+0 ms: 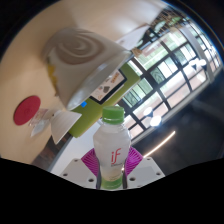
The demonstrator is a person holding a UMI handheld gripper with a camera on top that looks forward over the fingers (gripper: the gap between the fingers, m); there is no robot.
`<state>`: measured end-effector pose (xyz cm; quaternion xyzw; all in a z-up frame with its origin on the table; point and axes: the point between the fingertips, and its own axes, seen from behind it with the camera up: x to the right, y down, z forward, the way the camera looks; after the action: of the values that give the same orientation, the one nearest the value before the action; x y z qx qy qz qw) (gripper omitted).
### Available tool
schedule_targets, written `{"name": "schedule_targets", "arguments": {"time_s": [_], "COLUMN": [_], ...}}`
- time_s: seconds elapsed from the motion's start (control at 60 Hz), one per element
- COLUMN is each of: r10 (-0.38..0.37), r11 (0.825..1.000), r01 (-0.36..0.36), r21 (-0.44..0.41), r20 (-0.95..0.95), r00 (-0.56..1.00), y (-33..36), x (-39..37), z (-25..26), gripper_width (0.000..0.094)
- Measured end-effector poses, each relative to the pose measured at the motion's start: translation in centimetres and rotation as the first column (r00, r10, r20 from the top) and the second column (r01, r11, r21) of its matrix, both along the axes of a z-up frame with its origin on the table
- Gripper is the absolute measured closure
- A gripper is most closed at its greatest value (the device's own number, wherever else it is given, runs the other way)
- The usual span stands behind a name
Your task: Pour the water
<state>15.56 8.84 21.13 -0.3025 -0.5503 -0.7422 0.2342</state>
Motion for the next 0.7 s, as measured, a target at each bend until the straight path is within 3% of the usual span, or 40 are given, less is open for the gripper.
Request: {"name": "schedule_targets", "arguments": {"time_s": [0.1,0.167,0.2,0.267,0.283,0.333,0.383,0.417,0.55,0.7], "r10": [0.083,0.195,0.2,0.257,0.303,0.254,0.205,0.212,0.108,0.051], "r11": [0.994,0.979,0.979,0.966,0.953,0.965,0.975,0.973,0.991,0.994], "r01": [-0.039,-0.052,-0.026,0.038,0.063,0.073,0.071,0.093,0.025,-0.029], "r21": [0.101,0.197,0.202,0.255,0.297,0.251,0.21,0.212,0.134,0.102], "r20": [-0.478,-0.83,-0.923,-0.962,-0.93,-0.838,-0.73,-0.653,-0.654,-0.699], "r00": [0.874,0.523,0.328,-0.094,-0.209,-0.483,-0.652,-0.727,-0.749,-0.713], "y": [0.6,-0.2,0.6,0.3,-0.3,0.4,0.3,1.0,2.3,2.4], "x": [0.9,1.8,2.8,4.6,4.7,5.3,5.7,5.4,6.1,6.0], "z": [2.0,1.2,1.8,1.6,-0.4,-1.4,-3.7,-6.7,-11.6,-13.5], "gripper_width": [0.0647,0.0648,0.0648,0.0649,0.0649,0.065,0.0649,0.065,0.0648,0.0648]}}
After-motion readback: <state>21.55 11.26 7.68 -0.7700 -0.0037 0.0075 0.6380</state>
